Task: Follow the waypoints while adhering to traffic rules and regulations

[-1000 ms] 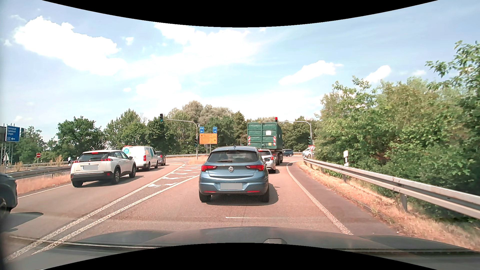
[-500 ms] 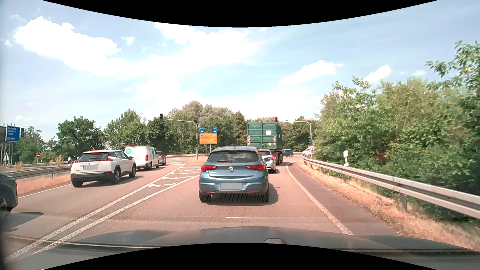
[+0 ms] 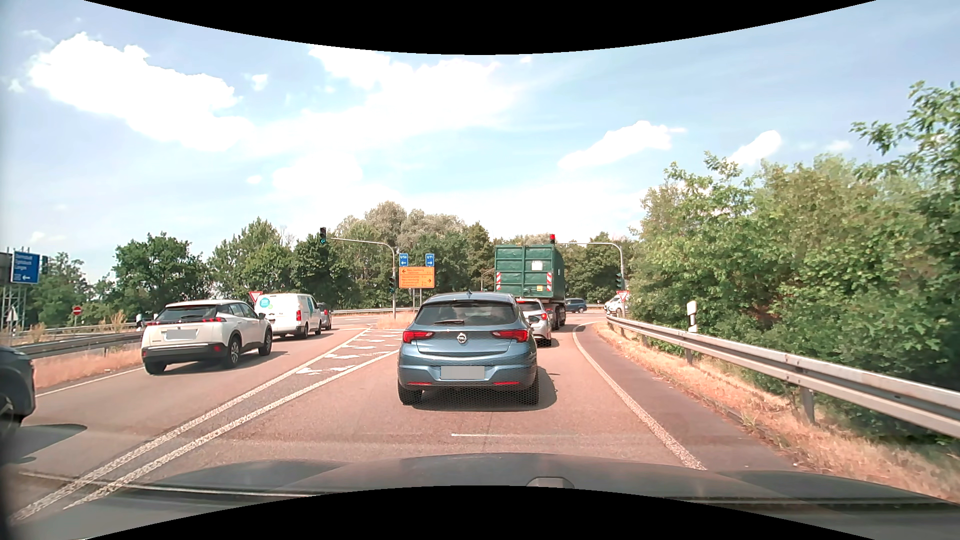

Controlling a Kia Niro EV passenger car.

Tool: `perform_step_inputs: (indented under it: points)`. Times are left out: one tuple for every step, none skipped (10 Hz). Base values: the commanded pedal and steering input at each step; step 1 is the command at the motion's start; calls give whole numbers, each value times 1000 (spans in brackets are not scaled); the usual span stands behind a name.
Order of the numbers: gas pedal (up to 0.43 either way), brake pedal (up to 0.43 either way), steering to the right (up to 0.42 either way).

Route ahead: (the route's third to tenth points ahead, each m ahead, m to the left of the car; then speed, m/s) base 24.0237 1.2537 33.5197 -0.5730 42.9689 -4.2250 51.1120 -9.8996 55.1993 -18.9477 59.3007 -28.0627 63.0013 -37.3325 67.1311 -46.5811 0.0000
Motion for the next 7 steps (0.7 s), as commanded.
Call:
perform_step_inputs:
  points:
    - [0,244,8]
    - [0,244,8]
    - [0,244,8]
    - [0,244,8]
    - [0,244,8]
    - [0,244,8]
    - [0,244,7]
